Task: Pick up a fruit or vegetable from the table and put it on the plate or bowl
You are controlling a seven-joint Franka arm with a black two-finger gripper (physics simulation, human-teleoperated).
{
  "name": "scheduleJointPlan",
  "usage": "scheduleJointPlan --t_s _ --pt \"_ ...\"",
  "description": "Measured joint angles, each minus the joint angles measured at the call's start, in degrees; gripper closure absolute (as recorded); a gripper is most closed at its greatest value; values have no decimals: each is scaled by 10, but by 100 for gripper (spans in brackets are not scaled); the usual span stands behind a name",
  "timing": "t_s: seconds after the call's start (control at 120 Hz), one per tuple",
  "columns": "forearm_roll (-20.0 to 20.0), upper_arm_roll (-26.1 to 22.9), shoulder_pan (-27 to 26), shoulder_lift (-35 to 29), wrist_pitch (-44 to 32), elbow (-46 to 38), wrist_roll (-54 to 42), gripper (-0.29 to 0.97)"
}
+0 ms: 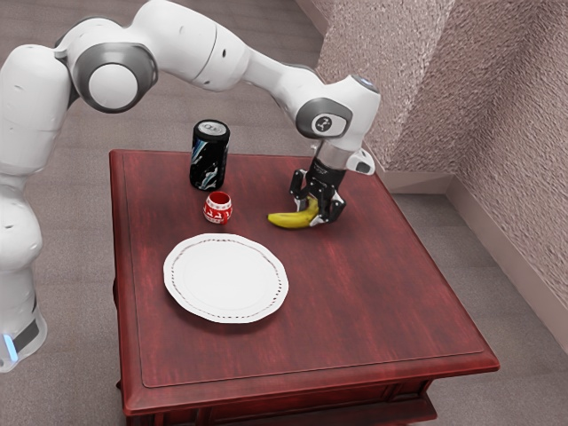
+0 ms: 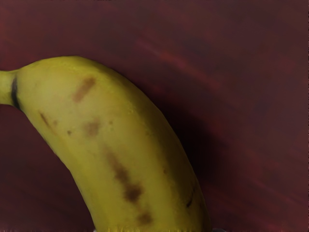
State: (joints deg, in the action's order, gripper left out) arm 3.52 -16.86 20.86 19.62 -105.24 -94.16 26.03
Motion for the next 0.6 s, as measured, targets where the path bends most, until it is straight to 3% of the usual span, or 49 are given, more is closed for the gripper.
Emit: scheduleJointPlan --t_s 0.217,0.417,0.6 --pt "7 -2 -3 -12 9 1 5 48" --pt "11 -6 -16 -60 39 2 8 48" --pt "11 -5 -75 -102 81 1 9 48"
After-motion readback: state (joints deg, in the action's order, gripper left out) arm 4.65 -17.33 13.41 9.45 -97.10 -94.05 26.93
